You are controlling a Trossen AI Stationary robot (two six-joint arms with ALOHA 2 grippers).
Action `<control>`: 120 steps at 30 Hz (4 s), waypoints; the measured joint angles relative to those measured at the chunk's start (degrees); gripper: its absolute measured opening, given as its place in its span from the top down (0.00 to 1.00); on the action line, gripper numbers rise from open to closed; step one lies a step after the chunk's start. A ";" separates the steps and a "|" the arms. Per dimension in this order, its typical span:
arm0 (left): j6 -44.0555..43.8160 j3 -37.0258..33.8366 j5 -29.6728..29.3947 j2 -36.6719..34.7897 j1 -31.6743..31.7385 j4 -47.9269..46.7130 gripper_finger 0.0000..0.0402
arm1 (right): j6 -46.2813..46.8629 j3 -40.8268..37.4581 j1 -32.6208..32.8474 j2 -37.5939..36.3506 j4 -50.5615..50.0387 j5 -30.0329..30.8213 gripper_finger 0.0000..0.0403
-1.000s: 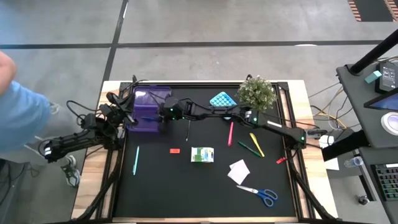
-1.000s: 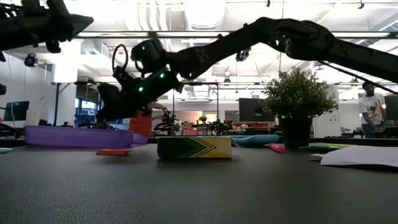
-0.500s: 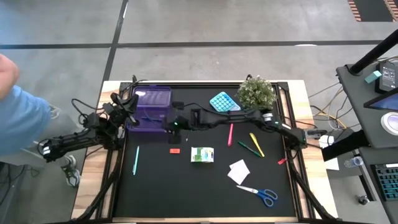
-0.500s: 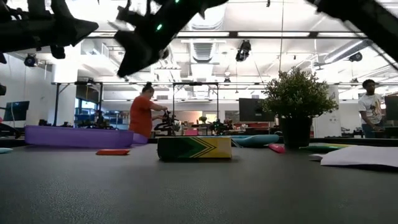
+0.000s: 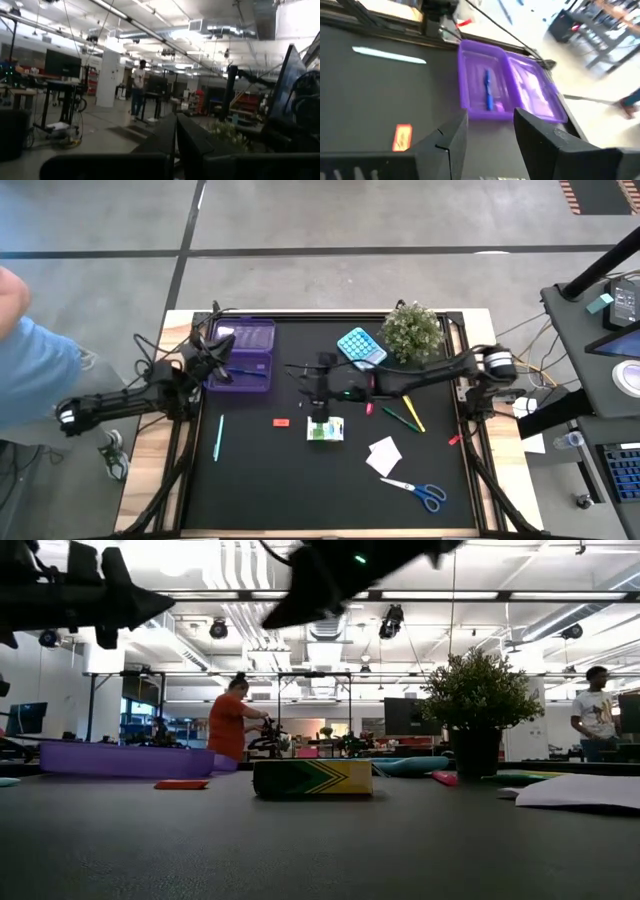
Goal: Pack school essentials
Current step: Put the light blue pen into the purple supply box
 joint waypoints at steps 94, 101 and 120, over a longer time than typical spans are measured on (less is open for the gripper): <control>-80.36 34.29 24.15 65.05 -32.63 -88.76 0.76 | -10.96 -49.00 0.42 -34.72 46.47 -2.24 0.79; -78.91 34.21 24.07 64.81 -32.65 -87.08 0.97 | -10.97 -49.00 0.42 -34.72 46.47 -2.24 0.79; -12.81 55.92 7.64 64.69 -29.20 -103.31 1.00 | -12.06 -48.98 0.42 -34.72 46.62 -2.26 0.79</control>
